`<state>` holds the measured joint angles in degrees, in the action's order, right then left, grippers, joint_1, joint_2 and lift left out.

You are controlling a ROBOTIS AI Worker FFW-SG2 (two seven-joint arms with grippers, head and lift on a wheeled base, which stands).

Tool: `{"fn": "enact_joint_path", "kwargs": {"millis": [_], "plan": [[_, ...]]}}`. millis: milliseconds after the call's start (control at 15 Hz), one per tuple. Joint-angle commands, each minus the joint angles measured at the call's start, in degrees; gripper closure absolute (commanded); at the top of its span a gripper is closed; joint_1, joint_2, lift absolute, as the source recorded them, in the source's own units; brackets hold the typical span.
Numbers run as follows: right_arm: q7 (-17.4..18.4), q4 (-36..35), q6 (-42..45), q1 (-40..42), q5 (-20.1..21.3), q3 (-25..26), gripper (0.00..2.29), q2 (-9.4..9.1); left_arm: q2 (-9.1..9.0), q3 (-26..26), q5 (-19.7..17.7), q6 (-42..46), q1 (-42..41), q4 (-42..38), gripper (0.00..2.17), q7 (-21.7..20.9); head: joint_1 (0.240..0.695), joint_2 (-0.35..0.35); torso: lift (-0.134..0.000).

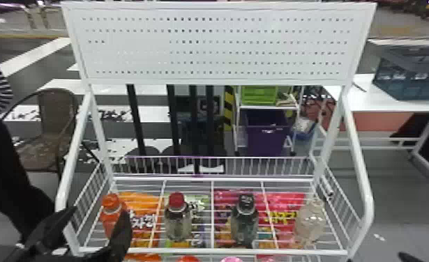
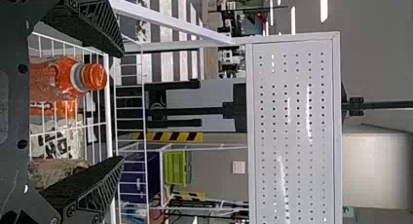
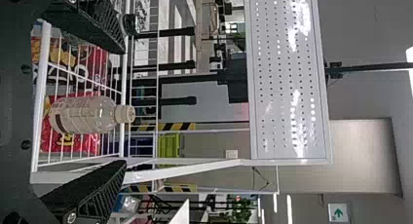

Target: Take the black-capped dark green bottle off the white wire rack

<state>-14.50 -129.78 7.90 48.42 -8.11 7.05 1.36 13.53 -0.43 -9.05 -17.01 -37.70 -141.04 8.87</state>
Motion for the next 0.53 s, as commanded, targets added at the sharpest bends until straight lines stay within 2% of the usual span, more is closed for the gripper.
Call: {"fn": "enact_joint_path", "kwargs": {"millis": [0, 133, 333, 467], "plan": [[0.1, 9.8, 6.9, -3.4, 2.5, -3.4, 0.09, 0.05, 0.00, 0.0, 0.0, 0.0, 0.0, 0.0, 0.14, 0.0, 0.499, 0.000, 0.000], [0.6, 16.8, 10.6, -6.8, 4.7, -6.3, 0.09, 0.23, 0.00, 0.0, 0.0, 0.0, -0.1, 0.0, 0.14, 0.0, 0.499, 0.000, 0.000], [2.0, 25.1, 11.5, -13.4, 6.4, -10.6, 0.09, 0.40, 0.00, 0.0, 0.1, -0.2, -0.1, 0.1, 0.14, 0.0, 0.499, 0.000, 0.000], [3.7, 27.0, 6.4, -17.7, 9.5, -13.6, 0.09, 0.40, 0.09, 0.0, 0.1, -0.4, 0.0, 0.1, 0.14, -0.1, 0.499, 0.000, 0.000]]}}
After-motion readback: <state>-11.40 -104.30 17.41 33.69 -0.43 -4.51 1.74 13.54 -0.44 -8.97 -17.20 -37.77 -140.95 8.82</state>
